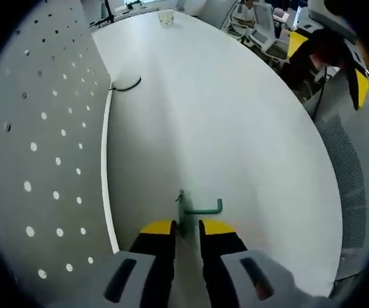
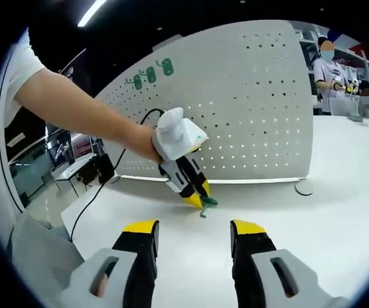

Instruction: Insert the hook assembly into the mounting plate slot until the hook locks in place.

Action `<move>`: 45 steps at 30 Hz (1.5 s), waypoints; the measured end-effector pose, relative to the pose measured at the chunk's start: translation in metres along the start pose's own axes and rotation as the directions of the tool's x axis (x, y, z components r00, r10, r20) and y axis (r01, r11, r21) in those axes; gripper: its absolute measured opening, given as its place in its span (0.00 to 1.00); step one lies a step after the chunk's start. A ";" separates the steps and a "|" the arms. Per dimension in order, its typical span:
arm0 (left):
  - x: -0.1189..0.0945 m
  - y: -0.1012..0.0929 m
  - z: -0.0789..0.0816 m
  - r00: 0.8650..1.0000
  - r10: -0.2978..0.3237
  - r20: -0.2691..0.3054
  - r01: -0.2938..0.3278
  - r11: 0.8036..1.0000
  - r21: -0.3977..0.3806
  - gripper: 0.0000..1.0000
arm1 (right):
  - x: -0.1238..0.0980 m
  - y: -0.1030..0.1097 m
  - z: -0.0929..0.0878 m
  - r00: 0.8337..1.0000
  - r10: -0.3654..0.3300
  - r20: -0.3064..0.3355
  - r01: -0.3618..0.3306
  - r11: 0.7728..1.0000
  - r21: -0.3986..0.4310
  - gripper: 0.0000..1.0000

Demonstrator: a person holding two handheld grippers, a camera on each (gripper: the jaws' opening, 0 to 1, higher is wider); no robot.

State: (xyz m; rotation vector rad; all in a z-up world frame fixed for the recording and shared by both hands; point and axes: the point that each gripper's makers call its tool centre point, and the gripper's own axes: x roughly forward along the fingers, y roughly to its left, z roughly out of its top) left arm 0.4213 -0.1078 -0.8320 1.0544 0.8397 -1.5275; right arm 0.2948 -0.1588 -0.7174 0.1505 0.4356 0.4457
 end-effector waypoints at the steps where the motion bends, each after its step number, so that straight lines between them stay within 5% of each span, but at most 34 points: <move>1: 0.000 0.000 0.000 1.000 0.003 -0.001 -0.003 1.000 -0.001 0.14 | 0.000 0.000 0.000 1.000 0.001 -0.001 -0.001 1.000 -0.002 0.43; 31: -0.002 0.000 -0.005 0.999 0.031 -0.037 -0.031 1.000 0.004 0.02 | 0.000 0.000 0.000 1.000 0.002 0.001 -0.002 1.000 0.006 0.44; 45: -0.022 0.004 0.008 0.988 0.090 0.129 -0.078 0.992 -0.096 0.01 | 0.000 0.001 0.000 1.000 0.006 0.002 -0.006 1.000 0.006 0.45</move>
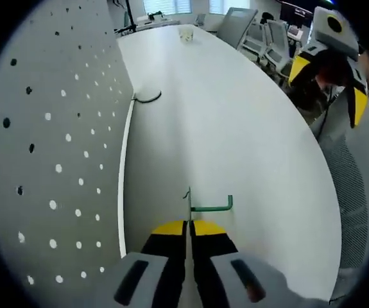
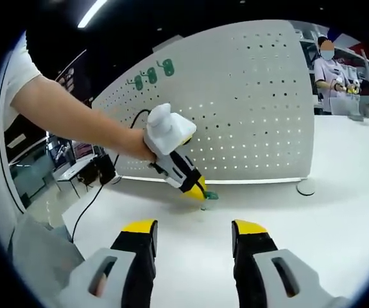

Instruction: Insert the hook assembly into the mounting plate slot until the hook locks in place.

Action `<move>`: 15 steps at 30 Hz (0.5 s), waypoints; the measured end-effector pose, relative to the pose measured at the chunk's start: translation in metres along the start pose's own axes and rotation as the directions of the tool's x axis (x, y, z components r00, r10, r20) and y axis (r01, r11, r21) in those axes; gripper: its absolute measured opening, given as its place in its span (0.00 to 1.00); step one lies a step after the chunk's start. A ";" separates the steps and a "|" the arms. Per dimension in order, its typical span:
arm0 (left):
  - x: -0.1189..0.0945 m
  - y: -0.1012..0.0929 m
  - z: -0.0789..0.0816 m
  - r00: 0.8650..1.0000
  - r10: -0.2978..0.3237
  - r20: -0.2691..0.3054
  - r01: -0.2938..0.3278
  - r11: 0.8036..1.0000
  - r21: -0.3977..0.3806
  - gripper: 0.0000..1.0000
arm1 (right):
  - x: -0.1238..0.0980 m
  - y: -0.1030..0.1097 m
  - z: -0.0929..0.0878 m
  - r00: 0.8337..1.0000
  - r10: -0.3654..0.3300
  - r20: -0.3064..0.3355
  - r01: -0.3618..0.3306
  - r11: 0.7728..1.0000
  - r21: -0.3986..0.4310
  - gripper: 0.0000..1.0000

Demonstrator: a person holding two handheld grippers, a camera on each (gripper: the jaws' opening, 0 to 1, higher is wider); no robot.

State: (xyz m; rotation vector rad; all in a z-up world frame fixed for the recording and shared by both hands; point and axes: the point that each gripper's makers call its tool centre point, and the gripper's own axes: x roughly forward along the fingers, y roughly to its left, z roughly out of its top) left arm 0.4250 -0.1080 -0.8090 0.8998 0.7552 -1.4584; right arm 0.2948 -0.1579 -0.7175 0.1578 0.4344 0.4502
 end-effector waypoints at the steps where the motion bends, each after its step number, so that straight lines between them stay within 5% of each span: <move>1: -0.001 -0.001 0.000 1.000 -0.001 -0.003 0.001 1.000 0.000 0.02 | 0.000 0.000 -0.001 1.000 0.000 -0.001 0.000 1.000 0.001 0.45; 15: -0.029 -0.008 0.017 0.995 0.052 0.085 -0.046 0.997 -0.065 0.02 | 0.001 0.008 -0.001 1.000 0.020 -0.010 -0.020 1.000 -0.011 0.50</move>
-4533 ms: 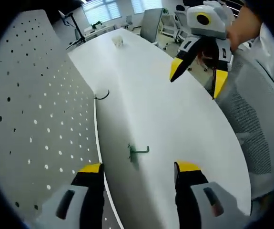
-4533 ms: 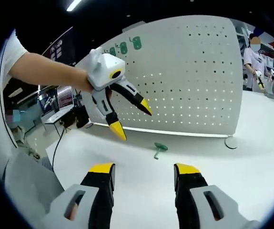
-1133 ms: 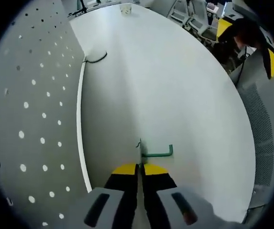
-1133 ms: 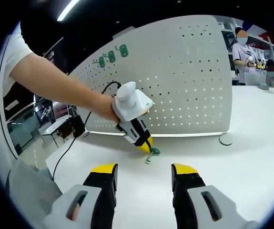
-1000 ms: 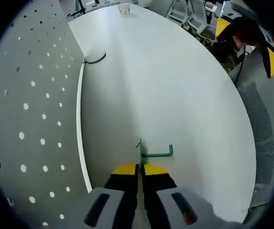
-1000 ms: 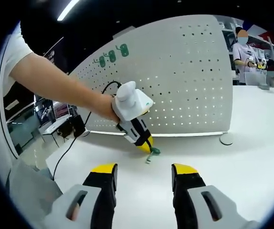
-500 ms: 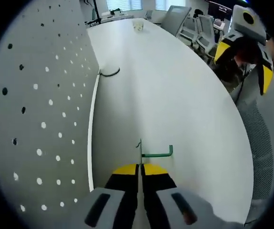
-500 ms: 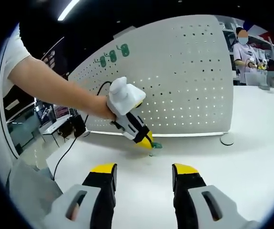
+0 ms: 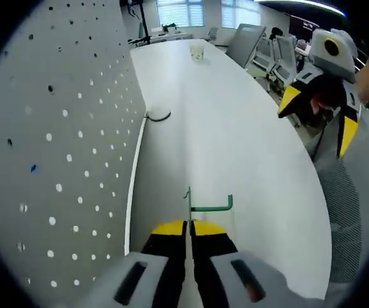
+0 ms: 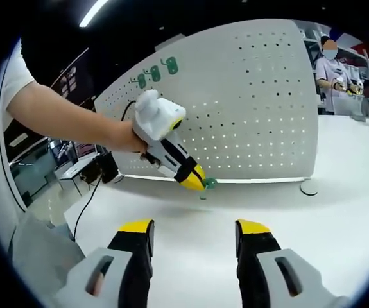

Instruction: Insert the hook assembly into the mounting plate slot until the hook locks in place.

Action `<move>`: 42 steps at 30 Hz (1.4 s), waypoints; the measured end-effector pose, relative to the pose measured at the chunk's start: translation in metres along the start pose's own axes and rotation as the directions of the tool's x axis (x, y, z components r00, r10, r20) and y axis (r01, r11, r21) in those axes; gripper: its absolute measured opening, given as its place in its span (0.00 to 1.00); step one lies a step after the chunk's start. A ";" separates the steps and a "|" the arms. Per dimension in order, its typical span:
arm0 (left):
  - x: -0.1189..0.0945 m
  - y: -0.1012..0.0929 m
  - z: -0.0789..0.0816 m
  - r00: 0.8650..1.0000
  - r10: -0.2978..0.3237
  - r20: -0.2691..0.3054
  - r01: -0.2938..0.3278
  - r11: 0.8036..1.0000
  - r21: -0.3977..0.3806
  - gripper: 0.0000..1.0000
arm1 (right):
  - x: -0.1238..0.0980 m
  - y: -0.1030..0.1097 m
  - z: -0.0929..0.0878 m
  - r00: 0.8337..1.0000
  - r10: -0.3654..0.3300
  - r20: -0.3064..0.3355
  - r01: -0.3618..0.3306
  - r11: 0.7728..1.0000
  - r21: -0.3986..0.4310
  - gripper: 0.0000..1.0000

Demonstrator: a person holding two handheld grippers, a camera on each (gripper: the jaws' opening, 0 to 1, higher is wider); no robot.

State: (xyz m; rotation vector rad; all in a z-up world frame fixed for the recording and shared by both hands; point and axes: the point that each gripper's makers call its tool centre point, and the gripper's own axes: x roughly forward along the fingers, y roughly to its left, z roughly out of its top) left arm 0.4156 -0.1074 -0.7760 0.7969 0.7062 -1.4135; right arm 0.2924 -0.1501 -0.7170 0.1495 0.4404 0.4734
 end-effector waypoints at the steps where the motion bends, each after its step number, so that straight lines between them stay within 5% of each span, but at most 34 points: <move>1: -0.001 0.000 0.001 1.000 0.003 0.004 -0.003 1.000 0.000 0.02 | 0.000 0.000 0.000 1.000 0.001 -0.002 -0.001 1.000 -0.001 0.50; 17: -0.025 -0.006 0.031 0.988 0.084 0.132 -0.085 0.996 0.002 0.02 | 0.002 0.004 -0.004 1.000 0.013 -0.020 -0.013 1.000 -0.016 0.58; 20: -0.034 -0.006 0.042 0.973 0.114 0.201 -0.116 0.993 -0.004 0.02 | 0.002 0.003 -0.004 1.000 0.009 -0.021 -0.010 1.000 -0.021 0.60; 27: -0.045 -0.008 0.047 0.957 0.148 0.249 -0.146 0.989 -0.025 0.02 | 0.003 0.004 -0.005 1.000 0.013 -0.021 -0.013 1.000 -0.023 0.61; 42: -0.080 -0.007 0.063 0.896 0.234 0.377 -0.196 0.971 -0.137 0.02 | 0.002 0.004 0.000 1.000 0.011 -0.004 -0.011 1.000 -0.016 0.60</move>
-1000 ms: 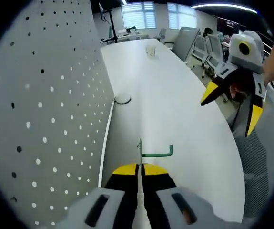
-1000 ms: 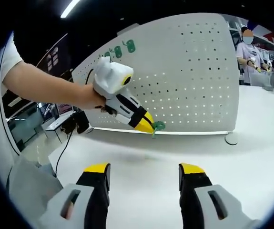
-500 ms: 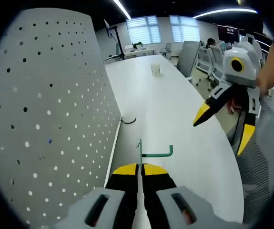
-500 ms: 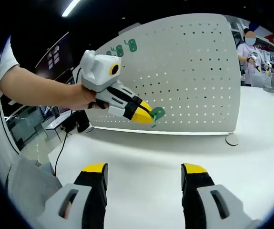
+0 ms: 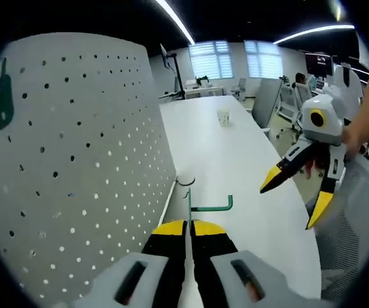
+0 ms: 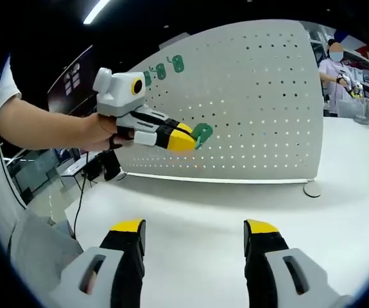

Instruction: Insert the hook assembly into the mounting plate slot until the hook locks in place.

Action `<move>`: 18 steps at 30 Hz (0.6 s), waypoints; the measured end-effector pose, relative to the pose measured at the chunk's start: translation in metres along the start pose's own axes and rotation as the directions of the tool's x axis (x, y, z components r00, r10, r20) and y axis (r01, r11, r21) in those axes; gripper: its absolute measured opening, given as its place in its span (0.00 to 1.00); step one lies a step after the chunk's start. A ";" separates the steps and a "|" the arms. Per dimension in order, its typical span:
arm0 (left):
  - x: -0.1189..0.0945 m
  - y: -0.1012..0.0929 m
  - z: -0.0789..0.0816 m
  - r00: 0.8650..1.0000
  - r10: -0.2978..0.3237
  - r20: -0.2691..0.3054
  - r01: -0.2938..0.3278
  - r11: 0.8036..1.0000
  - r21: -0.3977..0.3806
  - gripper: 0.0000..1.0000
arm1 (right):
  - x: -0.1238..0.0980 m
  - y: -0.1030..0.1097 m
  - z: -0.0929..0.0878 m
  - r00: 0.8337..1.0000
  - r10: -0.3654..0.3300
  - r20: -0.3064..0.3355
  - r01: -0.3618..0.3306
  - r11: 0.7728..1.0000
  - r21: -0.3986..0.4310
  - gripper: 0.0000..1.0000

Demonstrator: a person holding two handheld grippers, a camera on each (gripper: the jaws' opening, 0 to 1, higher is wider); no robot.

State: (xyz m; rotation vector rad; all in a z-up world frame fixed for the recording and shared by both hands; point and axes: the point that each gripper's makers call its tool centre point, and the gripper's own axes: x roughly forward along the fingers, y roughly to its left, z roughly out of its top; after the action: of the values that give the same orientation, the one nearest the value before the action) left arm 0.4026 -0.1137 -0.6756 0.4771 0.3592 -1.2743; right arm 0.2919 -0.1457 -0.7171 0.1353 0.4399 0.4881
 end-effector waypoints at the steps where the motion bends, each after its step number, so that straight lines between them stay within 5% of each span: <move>1: -0.001 0.000 0.001 1.000 0.006 0.010 -0.006 1.000 0.001 0.02 | 0.000 0.000 0.001 1.000 -0.002 0.003 0.002 1.000 -0.002 0.60; 18: -0.036 -0.006 0.014 0.983 0.109 0.149 -0.093 0.990 -0.110 0.02 | -0.001 0.000 0.004 1.000 -0.001 0.019 0.001 1.000 0.000 0.60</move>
State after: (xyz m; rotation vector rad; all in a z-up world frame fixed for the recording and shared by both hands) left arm 0.3879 -0.0931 -0.6463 0.3031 0.2651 -1.1798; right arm 0.2931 -0.1461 -0.7129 0.1399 0.4213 0.4850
